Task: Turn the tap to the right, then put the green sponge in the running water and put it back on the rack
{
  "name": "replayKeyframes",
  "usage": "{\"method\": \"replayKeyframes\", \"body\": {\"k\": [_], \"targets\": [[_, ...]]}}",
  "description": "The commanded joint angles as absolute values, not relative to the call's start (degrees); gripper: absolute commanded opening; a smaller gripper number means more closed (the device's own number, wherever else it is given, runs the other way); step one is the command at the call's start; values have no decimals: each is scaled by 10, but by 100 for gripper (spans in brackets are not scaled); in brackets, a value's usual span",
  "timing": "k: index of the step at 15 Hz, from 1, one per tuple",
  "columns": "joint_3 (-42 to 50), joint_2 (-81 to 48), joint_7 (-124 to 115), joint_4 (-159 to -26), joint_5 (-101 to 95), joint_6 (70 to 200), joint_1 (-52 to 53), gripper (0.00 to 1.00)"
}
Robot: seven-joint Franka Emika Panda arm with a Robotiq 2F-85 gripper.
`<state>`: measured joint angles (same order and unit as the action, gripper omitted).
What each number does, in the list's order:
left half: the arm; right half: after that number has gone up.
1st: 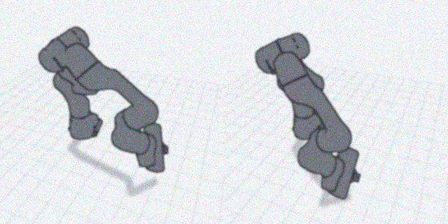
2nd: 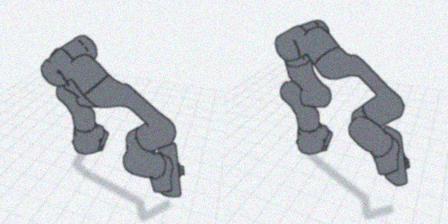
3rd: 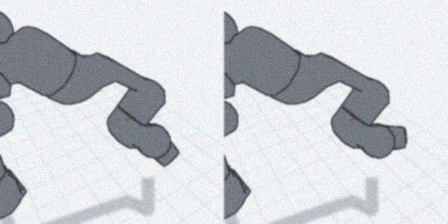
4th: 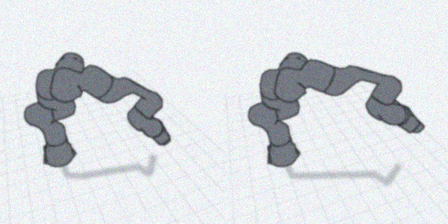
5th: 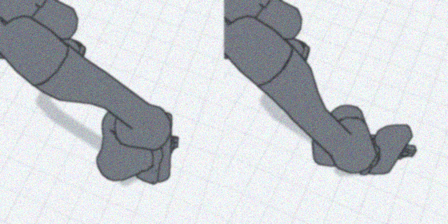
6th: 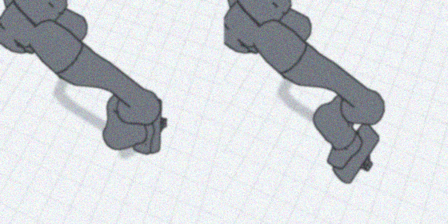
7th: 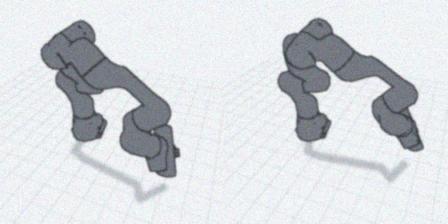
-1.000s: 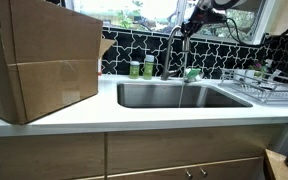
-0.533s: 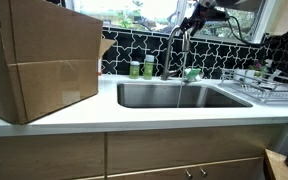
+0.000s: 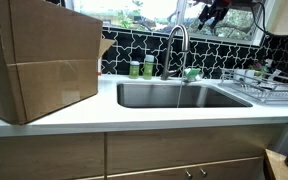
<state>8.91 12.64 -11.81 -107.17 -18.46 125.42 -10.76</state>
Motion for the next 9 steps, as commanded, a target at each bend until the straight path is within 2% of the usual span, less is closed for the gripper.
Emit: {"method": "replayKeyframes", "body": {"k": [1,5,9], "targets": [[85,127,-115,-1067,-182,1252,-113,100],[81,111,-130,-1057,-187,1246,-115,100],[129,62,-164,-1014,-166,1205,-157,100]]}}
